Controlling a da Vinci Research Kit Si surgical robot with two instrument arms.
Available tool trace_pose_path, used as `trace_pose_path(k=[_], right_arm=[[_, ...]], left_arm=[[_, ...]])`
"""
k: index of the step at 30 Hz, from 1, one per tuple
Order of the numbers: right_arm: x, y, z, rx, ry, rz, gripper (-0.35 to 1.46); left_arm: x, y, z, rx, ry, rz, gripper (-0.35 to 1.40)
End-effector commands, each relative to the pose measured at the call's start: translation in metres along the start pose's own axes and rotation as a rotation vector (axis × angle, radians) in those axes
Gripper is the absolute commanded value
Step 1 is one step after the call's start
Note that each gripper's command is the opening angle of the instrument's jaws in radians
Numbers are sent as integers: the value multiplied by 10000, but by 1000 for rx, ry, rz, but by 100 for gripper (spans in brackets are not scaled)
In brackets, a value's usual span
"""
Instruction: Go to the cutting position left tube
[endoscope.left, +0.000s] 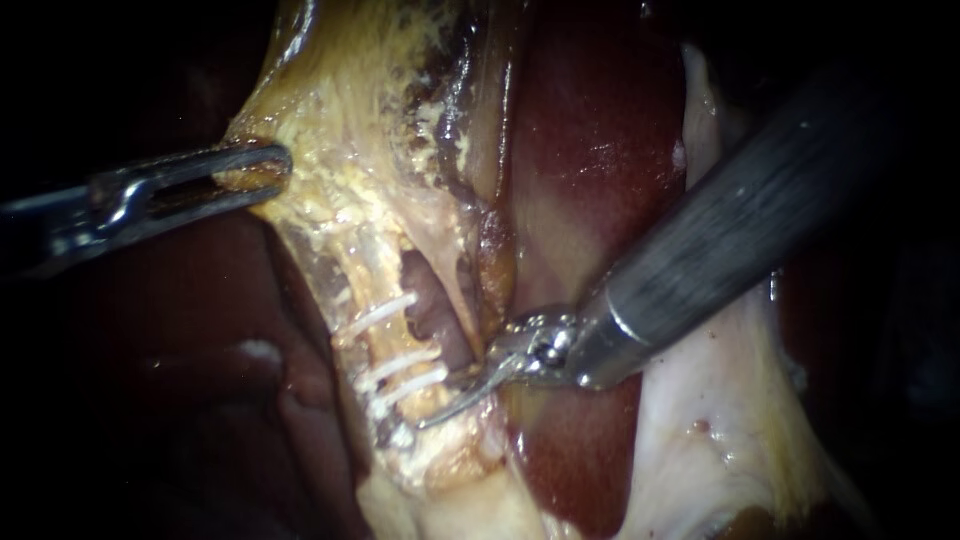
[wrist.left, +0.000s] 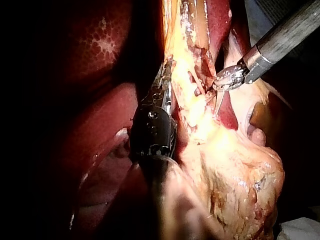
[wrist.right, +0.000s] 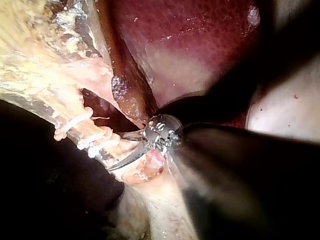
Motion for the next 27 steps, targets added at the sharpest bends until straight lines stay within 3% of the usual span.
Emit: trace_pose_path(k=[1, 10, 19, 27], right_arm=[[-1, -2, -3, -6, 0, -1, 140], [1, -18, -29, -22, 14, -1, 140], [27, -39, -52, -39, 41, -18, 140], [45, -38, -51, -50, 54, -18, 141]], left_arm=[[0, 0, 0, 0, 0, 0, -35], [0, 0, 0, 0, 0, 0, -35], [0, 0, 0, 0, 0, 0, -35], [0, -2, -1, 0, 0, 0, -35]])
